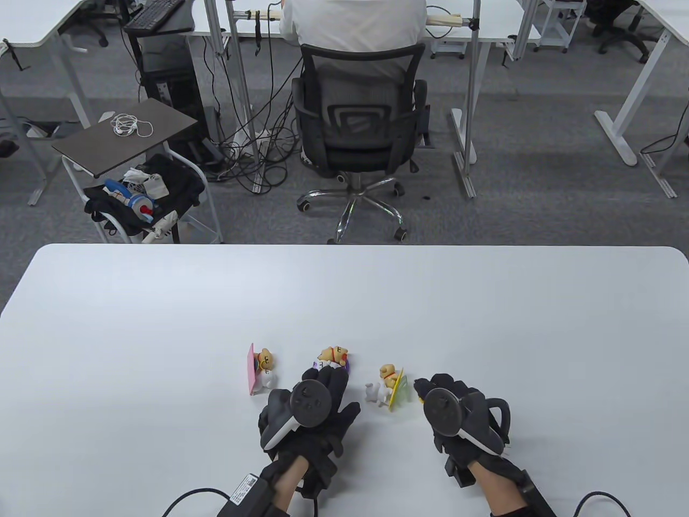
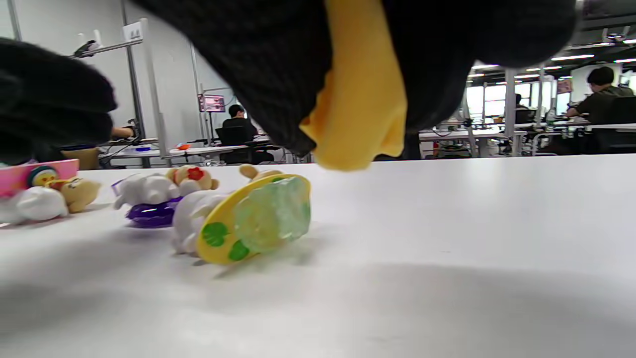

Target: Dust the small ornaments

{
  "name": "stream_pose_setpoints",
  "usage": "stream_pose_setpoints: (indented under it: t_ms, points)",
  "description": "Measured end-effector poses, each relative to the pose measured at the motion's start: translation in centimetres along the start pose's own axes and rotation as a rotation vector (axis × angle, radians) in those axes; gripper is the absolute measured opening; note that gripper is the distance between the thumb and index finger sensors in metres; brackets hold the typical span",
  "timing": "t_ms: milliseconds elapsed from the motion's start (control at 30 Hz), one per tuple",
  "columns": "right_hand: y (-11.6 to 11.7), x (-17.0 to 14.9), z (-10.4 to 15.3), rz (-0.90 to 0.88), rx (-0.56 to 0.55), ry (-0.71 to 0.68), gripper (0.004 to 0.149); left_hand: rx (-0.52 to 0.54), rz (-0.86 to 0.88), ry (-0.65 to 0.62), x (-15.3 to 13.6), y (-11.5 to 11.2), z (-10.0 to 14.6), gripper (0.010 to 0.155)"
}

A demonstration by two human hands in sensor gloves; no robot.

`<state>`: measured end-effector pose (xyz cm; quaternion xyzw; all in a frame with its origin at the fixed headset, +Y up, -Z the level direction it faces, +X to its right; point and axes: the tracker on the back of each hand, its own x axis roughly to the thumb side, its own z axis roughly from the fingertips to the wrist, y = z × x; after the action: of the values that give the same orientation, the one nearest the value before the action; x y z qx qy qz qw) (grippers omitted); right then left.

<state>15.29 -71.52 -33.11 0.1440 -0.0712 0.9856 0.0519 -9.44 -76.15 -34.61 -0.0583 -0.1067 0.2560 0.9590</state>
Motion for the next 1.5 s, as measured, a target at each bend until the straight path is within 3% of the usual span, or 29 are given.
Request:
stream_pose_setpoints:
  t_ms: [300, 433, 667, 800, 967, 1100, 1333, 1400, 1500]
  points:
    - [-0.4, 0.1, -0.1, -0.017, -0.013, 0.004, 0.051, 0.067, -0.063, -0.014, 2.8, 2.3, -1.2, 0.07]
    - [-0.7, -0.6, -0.1, -0.052, -0.024, 0.031, 0.052, 0.041, -0.127, -0.007, 4.8, 2.4, -2.6, 0.067]
    - [-1.1, -1.5, 0.1, -0.1, -0.022, 0.073, 0.055, -0.193, -0.346, 0.116, 6.5, -2.9, -6.4, 0.087]
    - [-1.4, -2.2, 0.2, -0.215, -0.013, 0.109, 0.053, -0.291, -0.378, 0.13, 6.6, -5.4, -7.9, 0.095]
    - [-1.1, -3.5, -0.1, -0.463, 0.02, 0.147, 0.051, -0.354, -0.376, 0.142, 6.5, -6.9, -8.7, 0.094]
    - [-0.9, -3.9, -0.3, -0.511, 0.013, 0.162, 0.051, -0.366, -0.364, 0.125, 6.6, -6.9, -8.7, 0.088]
    - [-0.8, -4.7, -0.3, -0.606, 0.03, 0.174, 0.063, -0.352, -0.1, 0.098, 5.2, -4.8, -6.8, 0.091]
    - [-1.0, -4.6, -0.3, -0.652, 0.042, 0.16, 0.069, -0.302, 0.035, 0.08, 4.7, -3.5, -5.6, 0.09]
    - [-1.4, -3.9, 0.0, -0.7, 0.033, 0.093, 0.067, -0.297, 0.236, 0.036, 3.6, -1.8, -4.1, 0.091]
